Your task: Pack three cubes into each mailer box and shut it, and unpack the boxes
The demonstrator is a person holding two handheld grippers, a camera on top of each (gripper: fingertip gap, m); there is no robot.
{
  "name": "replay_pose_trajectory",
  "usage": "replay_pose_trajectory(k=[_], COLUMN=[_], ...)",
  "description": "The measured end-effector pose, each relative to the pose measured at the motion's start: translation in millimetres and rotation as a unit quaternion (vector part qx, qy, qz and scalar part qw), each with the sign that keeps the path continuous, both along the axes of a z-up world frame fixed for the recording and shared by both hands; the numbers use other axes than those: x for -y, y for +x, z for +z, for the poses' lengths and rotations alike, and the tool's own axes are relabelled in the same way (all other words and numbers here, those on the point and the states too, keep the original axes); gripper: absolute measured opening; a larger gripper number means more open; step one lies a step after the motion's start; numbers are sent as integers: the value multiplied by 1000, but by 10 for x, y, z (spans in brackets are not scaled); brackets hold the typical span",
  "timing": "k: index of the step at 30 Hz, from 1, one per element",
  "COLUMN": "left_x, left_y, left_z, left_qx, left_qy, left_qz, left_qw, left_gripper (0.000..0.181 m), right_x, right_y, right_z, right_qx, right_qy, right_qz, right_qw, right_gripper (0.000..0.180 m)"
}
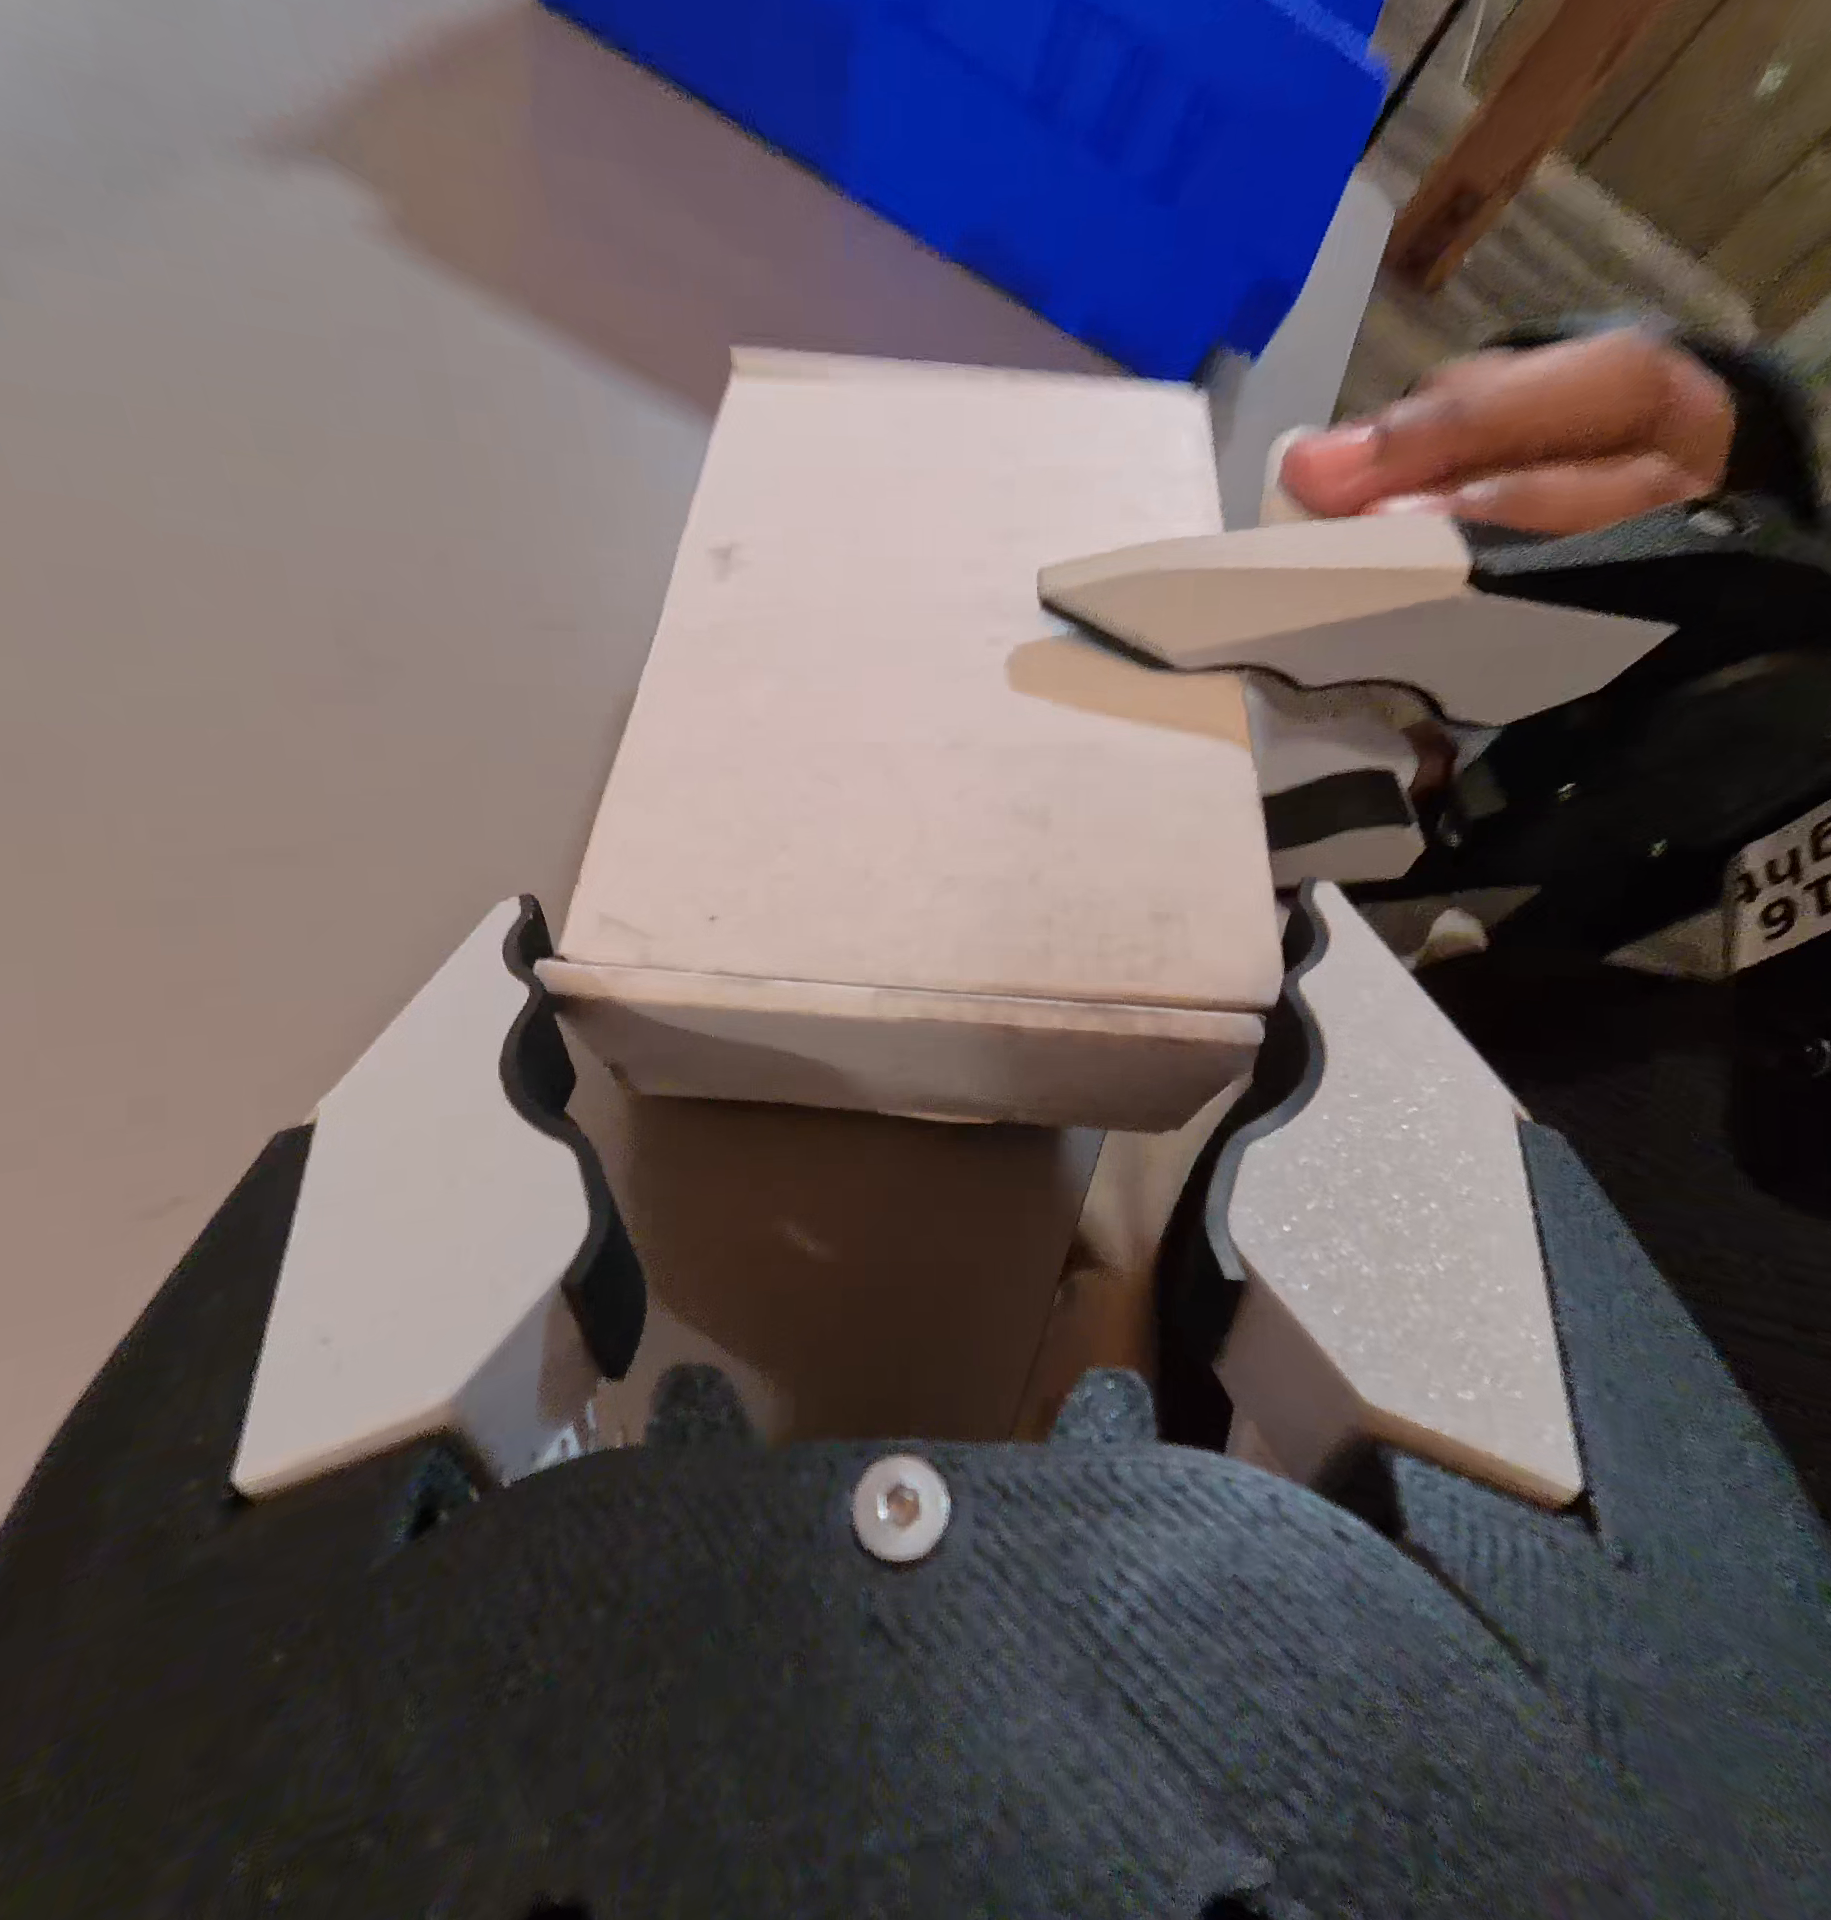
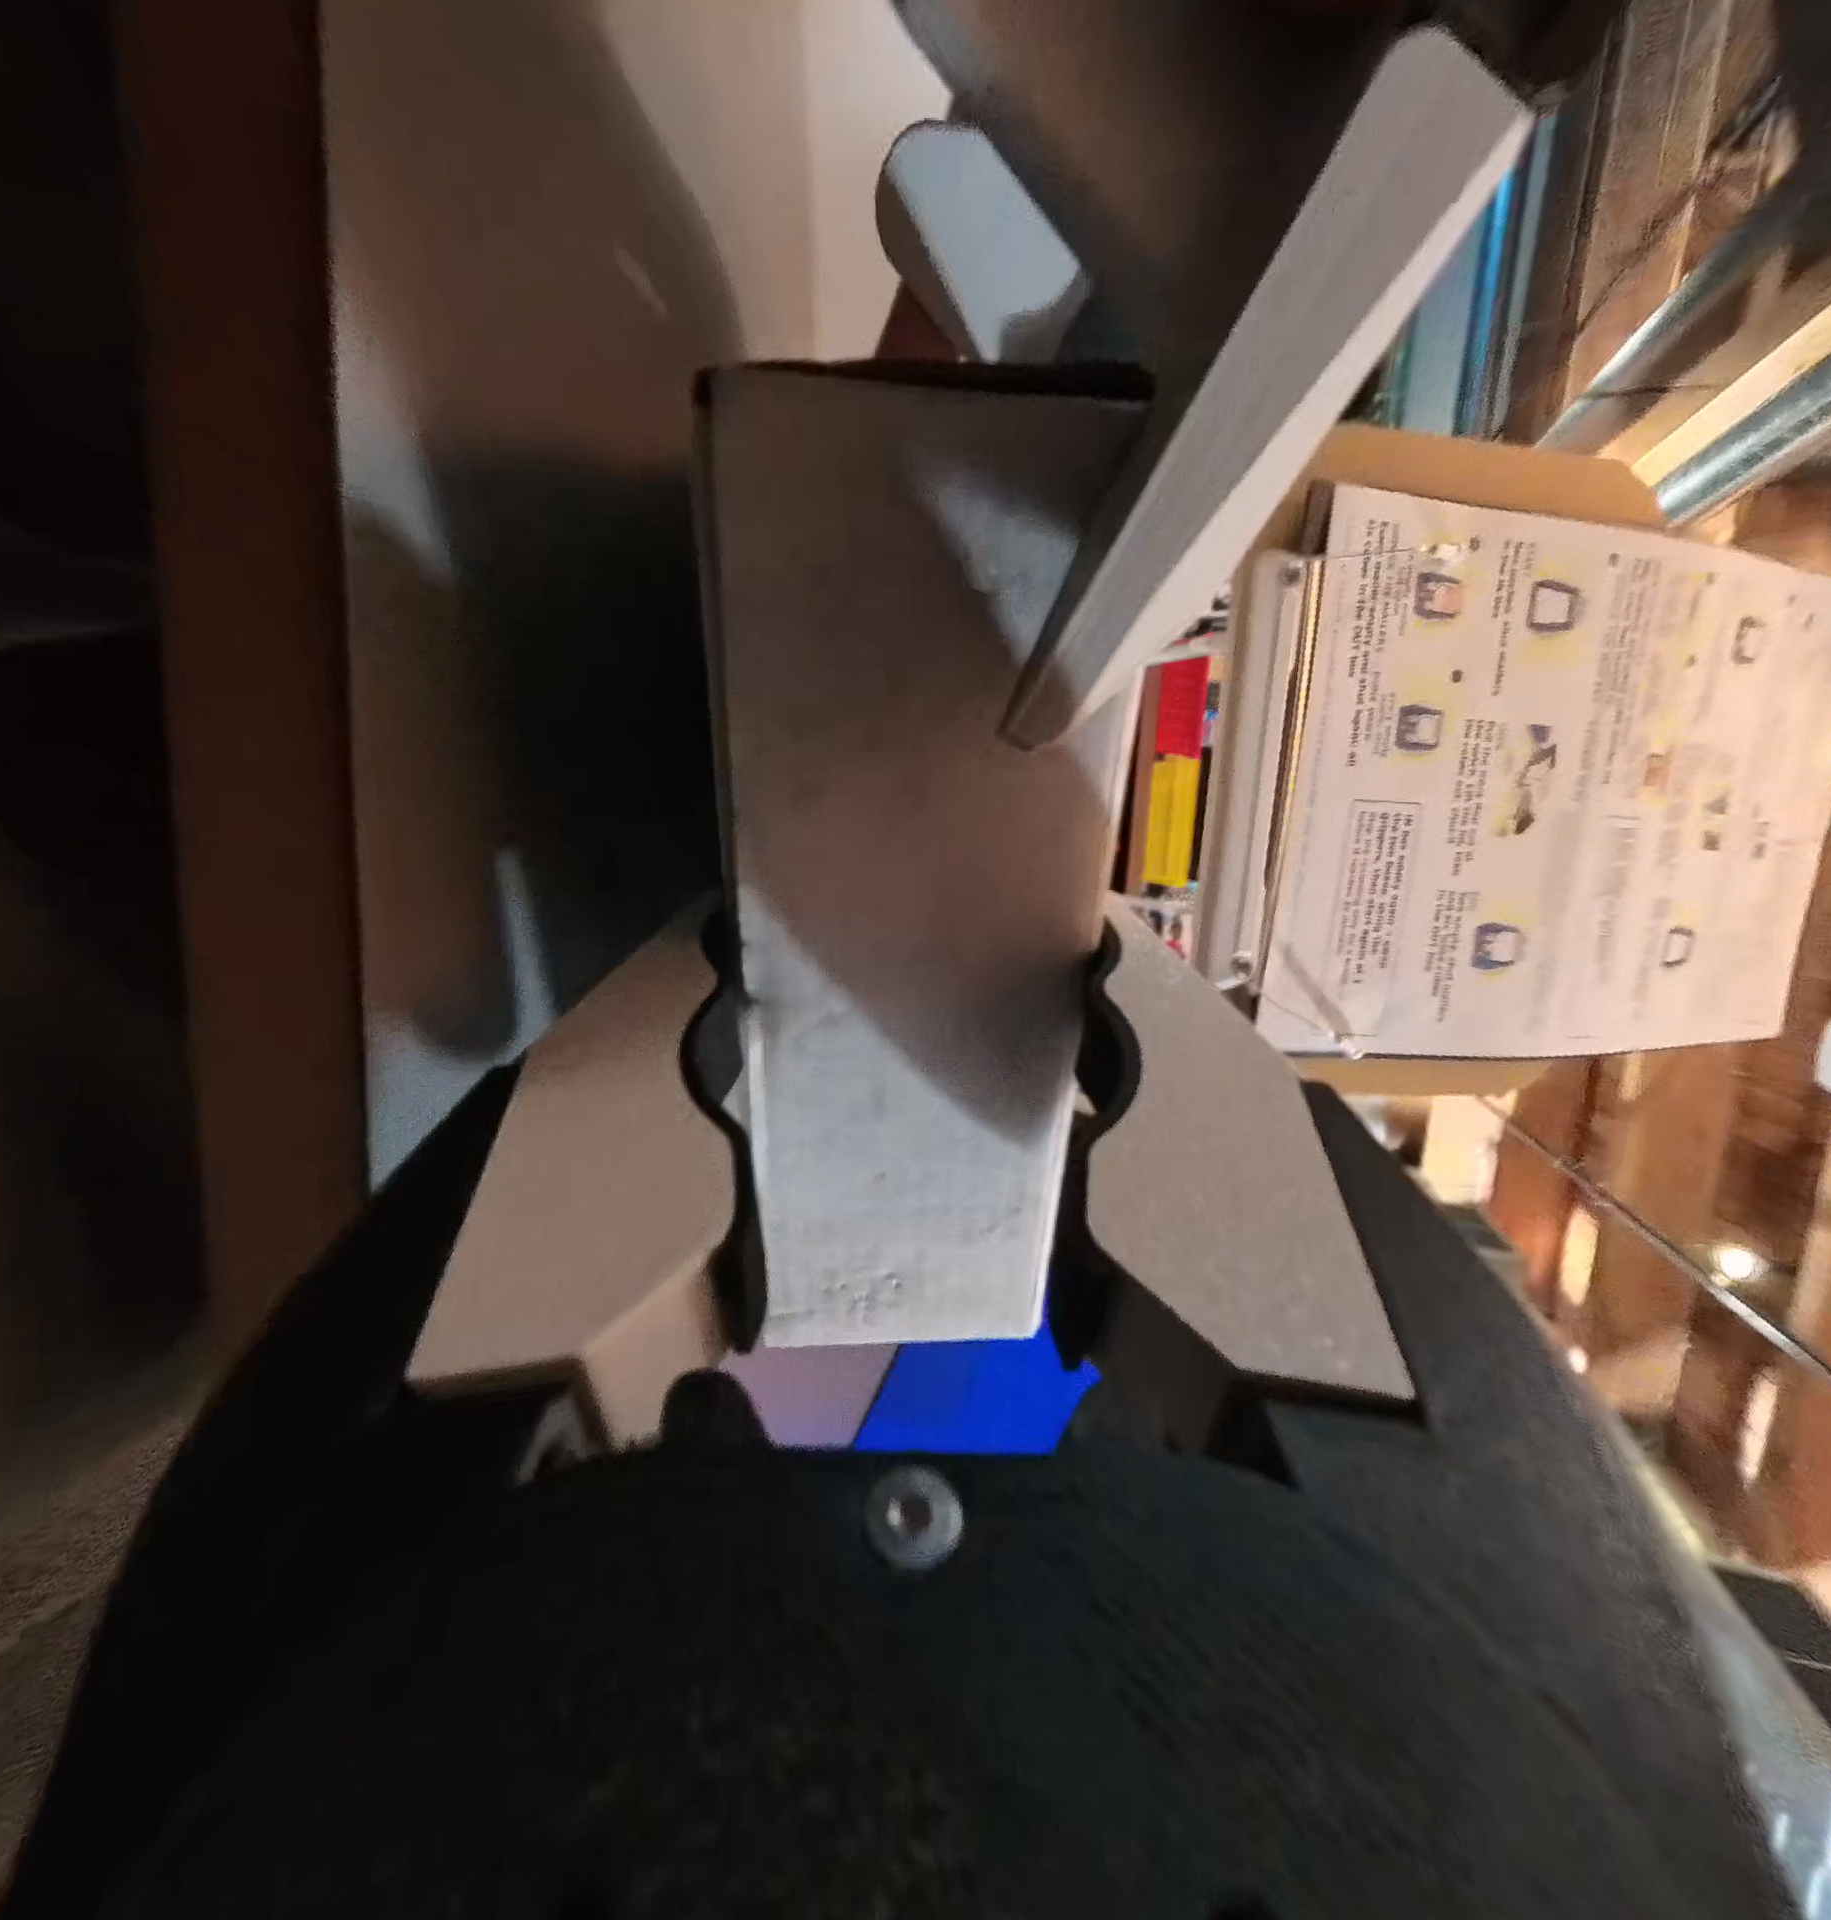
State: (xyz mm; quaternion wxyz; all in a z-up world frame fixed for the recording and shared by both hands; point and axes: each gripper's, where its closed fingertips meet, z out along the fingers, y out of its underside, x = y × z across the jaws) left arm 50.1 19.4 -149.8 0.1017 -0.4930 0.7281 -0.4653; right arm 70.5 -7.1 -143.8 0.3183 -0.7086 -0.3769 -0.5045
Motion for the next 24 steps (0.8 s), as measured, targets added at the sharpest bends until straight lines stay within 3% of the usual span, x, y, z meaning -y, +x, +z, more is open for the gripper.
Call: replay_pose_trajectory(k=[4, 8, 12, 14, 18, 24], left_x=[-248, -470, -551, -521, -521, -528], left_y=[113, 63, 49, 62, 71, 90], left_z=[264, 422, 343, 326, 240, 175], left_qx=[69, 81, 68, 63, 59, 51], left_qy=[-12, -68, -71, -76, -48, -46], left_qz=[68, 95, 103, 103, 106, 111], left_qw=[995, 990, 990, 990, 991, 991], left_gripper=[136, 135, 130, 128, 125, 123], right_x=[108, 400, 934, 1167, 1533, 1549], right_y=[216, 637, 1470, 1955, 2824, 3219], right_z=[246, 960, 1475, 1461, 1023, 549], right_qx=[3, 55, 92, 84, 14, 2], right_qy=[39, 126, 130, 102, 28, -43], right_qz=[-33, -71, -143, -161, -184, -170], right_qw=[999, 988, 977, 978, 982, 984], right_gripper=[63, 63, 63, 63, 64, 64])
